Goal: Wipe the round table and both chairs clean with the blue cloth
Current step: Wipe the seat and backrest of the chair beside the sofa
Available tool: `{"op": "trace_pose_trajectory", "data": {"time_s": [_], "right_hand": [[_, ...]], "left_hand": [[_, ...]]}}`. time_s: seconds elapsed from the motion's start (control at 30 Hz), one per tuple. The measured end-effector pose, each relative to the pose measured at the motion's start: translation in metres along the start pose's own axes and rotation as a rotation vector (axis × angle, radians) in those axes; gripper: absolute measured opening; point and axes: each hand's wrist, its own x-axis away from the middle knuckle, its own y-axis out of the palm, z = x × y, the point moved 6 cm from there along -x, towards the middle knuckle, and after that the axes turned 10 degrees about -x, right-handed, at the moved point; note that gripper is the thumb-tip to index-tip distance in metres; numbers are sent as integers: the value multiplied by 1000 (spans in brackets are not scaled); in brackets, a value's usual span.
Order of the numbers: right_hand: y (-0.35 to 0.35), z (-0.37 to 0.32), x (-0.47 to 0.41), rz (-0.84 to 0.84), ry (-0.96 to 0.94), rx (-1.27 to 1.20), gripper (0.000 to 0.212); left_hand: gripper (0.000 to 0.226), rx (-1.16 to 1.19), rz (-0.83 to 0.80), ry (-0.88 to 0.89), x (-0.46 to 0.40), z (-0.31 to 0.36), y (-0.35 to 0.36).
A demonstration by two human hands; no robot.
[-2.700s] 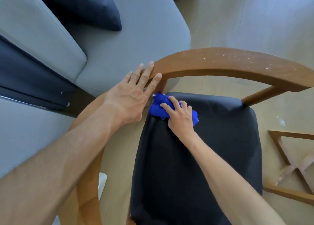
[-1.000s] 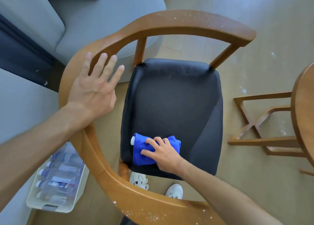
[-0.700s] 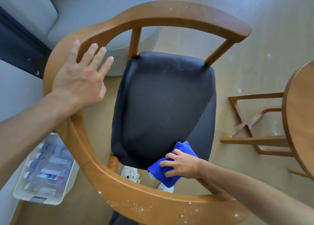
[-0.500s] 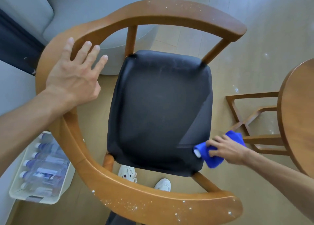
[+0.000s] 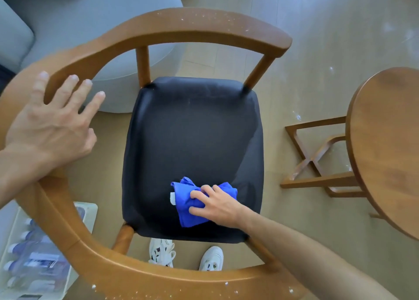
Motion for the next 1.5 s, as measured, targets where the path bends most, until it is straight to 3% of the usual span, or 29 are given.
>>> {"op": "trace_pose_trajectory", "data": {"time_s": [0.17,0.37,0.47,0.57,0.67,0.77,0.93,1.0,1.17,1.23,1.33,1.43,1.5], "right_hand": [[-17,50,15,6,265,-162,44],[-20,70,17,137,523,-564,42],[-34,74,20,272,626,-811,42],[-57,81,23,257,766,-920,35],[-94,82,13,250,719,-838,25],[-136,73,-5,337,570,-649,33],[-141,44,-26,356,406,-375,38],[-121,38,-30,306,435,-397,43],[-75,27,-26,246,511,-441,28],[-70,26,-20,295,536,-475,25],[-69,29,-7,352,569,-326,30],[-58,38,7,237,698,-181,49],[-50,38,12,191,736,-114,37]], "left_hand": [[91,53,-70,10,1,3,12],[79,221,82,-5,6,-3,-26],[73,264,52,3,8,-8,-46],[71,296,3,10,9,-12,-64],[70,339,-55,-8,7,-16,-80],[65,420,-66,-26,-4,-3,-105],[61,674,33,88,-19,65,-157],[63,758,42,193,-13,104,-167],[62,680,-195,317,15,188,-154],[44,687,-142,284,18,199,-155],[28,732,0,196,13,197,-158],[29,760,56,210,8,192,-162],[33,772,57,223,10,191,-162]]}}
